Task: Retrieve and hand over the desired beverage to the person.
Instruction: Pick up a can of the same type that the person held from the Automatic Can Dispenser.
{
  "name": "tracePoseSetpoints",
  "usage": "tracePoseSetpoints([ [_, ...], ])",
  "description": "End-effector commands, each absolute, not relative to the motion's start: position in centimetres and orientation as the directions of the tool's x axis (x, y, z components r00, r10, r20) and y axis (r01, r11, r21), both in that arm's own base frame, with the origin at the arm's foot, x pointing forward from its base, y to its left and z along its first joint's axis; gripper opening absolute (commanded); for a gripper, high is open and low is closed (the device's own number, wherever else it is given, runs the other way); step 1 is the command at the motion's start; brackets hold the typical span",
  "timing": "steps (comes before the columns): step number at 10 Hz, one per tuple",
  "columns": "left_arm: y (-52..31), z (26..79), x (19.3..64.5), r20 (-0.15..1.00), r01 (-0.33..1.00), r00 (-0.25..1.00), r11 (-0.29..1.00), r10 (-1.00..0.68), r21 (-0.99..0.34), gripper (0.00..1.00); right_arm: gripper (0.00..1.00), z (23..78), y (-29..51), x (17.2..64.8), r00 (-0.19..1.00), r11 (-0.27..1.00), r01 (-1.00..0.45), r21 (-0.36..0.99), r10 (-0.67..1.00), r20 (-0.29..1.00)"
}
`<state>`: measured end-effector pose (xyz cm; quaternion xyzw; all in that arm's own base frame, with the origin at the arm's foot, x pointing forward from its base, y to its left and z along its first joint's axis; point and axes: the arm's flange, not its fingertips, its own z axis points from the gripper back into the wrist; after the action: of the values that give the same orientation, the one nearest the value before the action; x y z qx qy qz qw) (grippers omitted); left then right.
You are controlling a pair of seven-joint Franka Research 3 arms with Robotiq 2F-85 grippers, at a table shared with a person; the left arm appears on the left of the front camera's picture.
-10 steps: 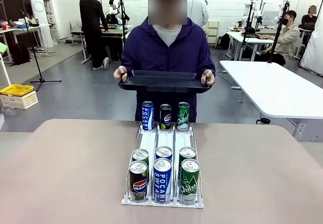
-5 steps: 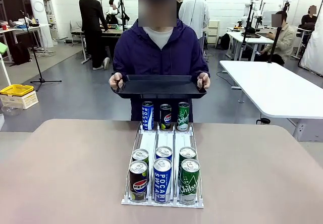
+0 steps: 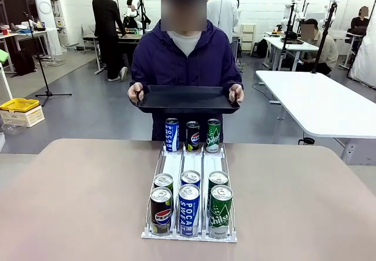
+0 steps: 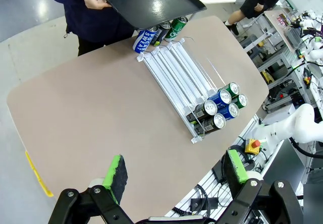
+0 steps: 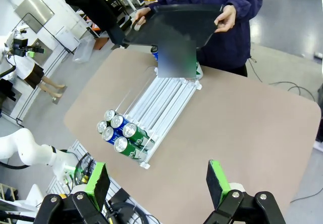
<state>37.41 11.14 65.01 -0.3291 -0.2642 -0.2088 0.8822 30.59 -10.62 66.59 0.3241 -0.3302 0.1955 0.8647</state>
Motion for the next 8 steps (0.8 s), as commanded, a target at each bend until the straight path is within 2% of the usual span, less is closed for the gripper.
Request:
tracePoseSetpoints([
  [1,11.25,65.13,37.44,0.613,0.554,0.766,0.684,-0.196,-0.474,1.00,1.00,66.68,-10.58,30.82,0.693,0.692,-0.573,0.439,0.123,0.710],
  [8,11.25,65.13,37.44,0.613,0.554,0.766,0.684,-0.196,-0.474,1.00,1.00,66.68,-10.58,30.82,0.693,0.692,-0.573,0.439,0.123,0.710],
])
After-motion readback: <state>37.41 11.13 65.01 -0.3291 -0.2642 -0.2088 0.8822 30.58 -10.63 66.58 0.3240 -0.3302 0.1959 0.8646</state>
